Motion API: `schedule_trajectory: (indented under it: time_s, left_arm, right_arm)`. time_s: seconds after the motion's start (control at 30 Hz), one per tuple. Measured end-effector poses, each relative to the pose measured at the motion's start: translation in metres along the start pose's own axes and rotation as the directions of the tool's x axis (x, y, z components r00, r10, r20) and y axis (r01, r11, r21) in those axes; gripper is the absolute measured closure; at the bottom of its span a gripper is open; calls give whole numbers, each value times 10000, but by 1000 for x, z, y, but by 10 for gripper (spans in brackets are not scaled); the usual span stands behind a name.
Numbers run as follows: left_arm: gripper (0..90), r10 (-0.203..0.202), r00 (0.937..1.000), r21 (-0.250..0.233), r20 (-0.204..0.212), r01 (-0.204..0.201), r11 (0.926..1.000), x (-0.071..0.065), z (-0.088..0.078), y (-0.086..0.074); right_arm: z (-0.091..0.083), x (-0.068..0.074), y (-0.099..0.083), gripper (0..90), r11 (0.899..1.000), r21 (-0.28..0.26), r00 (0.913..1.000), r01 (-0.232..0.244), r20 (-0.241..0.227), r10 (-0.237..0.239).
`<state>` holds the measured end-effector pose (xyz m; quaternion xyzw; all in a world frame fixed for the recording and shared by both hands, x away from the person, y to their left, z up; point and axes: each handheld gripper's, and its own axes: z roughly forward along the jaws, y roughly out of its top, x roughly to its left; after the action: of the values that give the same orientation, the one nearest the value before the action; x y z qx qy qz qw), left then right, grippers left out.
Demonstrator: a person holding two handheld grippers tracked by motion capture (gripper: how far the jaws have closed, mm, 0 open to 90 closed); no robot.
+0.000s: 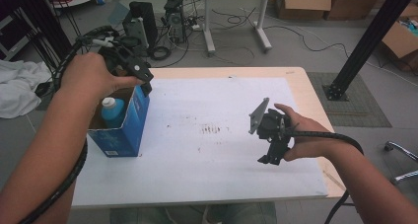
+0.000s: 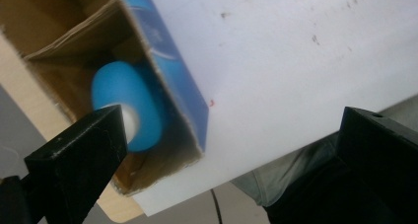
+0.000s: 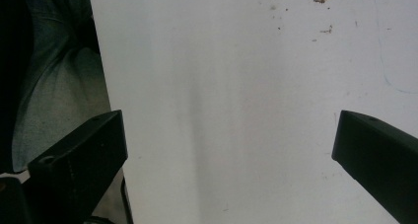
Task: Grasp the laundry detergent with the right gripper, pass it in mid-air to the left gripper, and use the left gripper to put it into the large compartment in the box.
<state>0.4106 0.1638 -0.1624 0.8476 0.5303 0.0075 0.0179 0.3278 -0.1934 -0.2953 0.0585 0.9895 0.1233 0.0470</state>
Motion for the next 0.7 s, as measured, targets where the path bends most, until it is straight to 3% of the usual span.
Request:
schedule_trajectory:
  time_s: [0.1, 0.17, 0.2, 0.23, 0.3, 0.33, 0.37, 0.4, 0.43, 0.53, 0.6, 0.63, 0.7]
  left_arm:
    - [1, 605, 9979, 70, 225, -607, 9981, -9, 3, 1]
    - [1, 1236, 9912, 124, 467, -1243, 9922, -17, 5, 2]
    - [1, 1905, 9792, 307, 697, -1929, 9807, -26, 9, 2]
    - [1, 2192, 9729, 356, 736, -2222, 9743, -30, 10, 3]
    - [1, 2891, 9532, 412, 884, -2935, 9551, -41, 14, 3]
    - [1, 2891, 9532, 412, 884, -2935, 9551, -41, 14, 3]
    - [1, 3255, 9411, 442, 919, -3304, 9428, -47, 15, 3]
    - [1, 3826, 9179, 461, 1054, -3888, 9202, -55, 18, 3]
    - [1, 3826, 9179, 461, 1054, -3888, 9202, -55, 18, 3]
    - [1, 4571, 8825, 498, 1110, -4643, 8843, -68, 21, 1]
    - [1, 5174, 8485, 457, 1114, -5245, 8502, -77, 23, 0]
    - [1, 5293, 8403, 474, 1171, -5371, 8422, -79, 24, 0]
    - [1, 5800, 8070, 505, 1107, -5874, 8077, -86, 27, -1]
  right_arm:
    - [0, -1, 0, 0, 10000, 13, 10000, -2, 10, 2]
    - [-1, -1, 0, 0, 10000, 49, 10000, -27, 5, 27]
    - [-1, -2, 0, 0, 10000, 84, 10000, -26, 22, 26]
    - [-1, -2, 1, 0, 9999, 109, 10000, -32, 27, 32]
    - [-2, -2, 1, 0, 9999, 128, 10000, -17, 3, 17]
    - [-2, -2, 1, 0, 9999, 128, 10000, -17, 3, 17]
    - [-3, -3, 2, 0, 9999, 152, 10000, -11, 19, 10]
    - [-3, -3, 3, 0, 9998, 184, 10000, -27, -3, 27]
    - [-3, -3, 3, 0, 9998, 184, 10000, -27, -3, 27]
    - [-4, -5, 4, 0, 9994, 337, 10000, -31, 13, 30]
    - [-5, -5, 5, 0, 9994, 354, 10000, -7, 38, 5]
    - [-7, -5, 7, 0, 9992, 398, 10000, 13, 34, -14]
    - [-8, -5, 8, 0, 9991, 428, 10000, 33, 34, -34]
